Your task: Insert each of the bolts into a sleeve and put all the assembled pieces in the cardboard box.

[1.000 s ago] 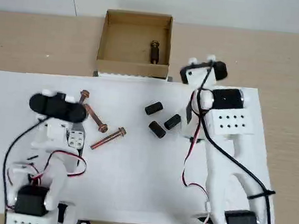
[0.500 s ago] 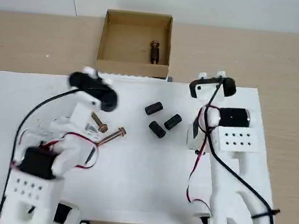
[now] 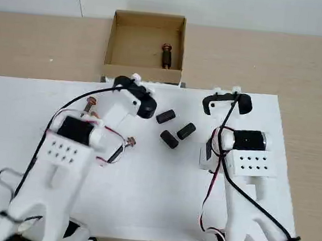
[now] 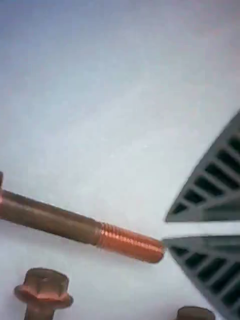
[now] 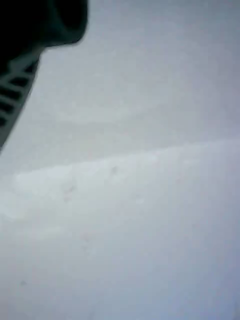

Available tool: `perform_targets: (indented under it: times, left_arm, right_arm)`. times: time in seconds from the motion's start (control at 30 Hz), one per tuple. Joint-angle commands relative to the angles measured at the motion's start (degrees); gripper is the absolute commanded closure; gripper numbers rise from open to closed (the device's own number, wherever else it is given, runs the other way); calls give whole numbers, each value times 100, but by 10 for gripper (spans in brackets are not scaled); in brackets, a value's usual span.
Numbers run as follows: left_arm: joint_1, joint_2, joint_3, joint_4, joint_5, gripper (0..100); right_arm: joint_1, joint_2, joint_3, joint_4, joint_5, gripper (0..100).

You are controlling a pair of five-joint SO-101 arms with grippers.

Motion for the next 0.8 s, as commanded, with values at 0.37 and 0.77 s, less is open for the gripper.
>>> perform_targets:
  times: [0.37,0.77]
  left_arm:
    - [62,1565,-1042,211,-686,917]
    - [62,1574,-1007,70,-914,914]
  right_arm:
    - [40,-189,-26,-66,-149,996]
    - [4,-180,-18,-92,-457,996]
